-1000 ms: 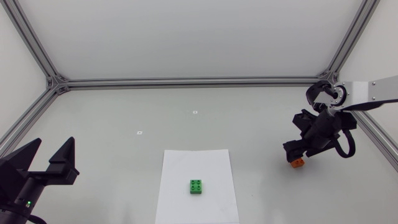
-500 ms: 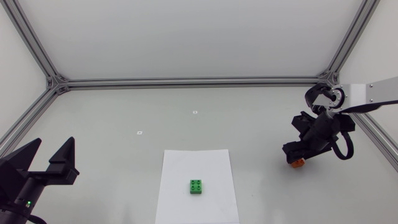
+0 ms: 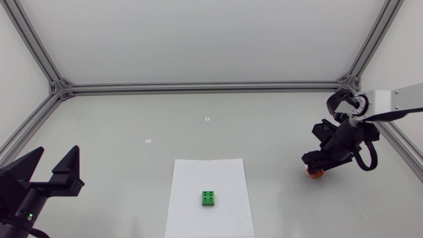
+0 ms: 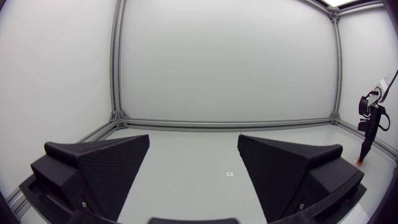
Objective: Pick up the orange 2x2 brick with the right arm and stack it on top of the green 2x2 brick in the center
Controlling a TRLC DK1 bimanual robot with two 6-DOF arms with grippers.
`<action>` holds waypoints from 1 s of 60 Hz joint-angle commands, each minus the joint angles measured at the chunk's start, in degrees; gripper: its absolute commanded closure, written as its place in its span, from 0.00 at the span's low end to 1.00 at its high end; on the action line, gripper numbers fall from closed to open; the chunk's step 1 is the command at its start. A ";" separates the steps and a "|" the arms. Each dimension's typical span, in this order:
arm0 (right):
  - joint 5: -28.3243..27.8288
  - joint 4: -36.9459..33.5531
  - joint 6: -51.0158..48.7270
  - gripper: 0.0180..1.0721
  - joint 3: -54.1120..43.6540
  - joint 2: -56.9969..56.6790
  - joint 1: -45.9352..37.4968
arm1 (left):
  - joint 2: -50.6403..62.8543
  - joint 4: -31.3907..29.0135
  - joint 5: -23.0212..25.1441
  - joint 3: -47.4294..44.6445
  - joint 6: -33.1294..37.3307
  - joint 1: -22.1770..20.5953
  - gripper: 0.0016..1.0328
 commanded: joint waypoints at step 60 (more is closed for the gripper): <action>0.22 1.44 0.54 0.66 -2.90 0.34 1.73 | -0.45 -0.84 0.23 -2.35 0.73 0.17 0.04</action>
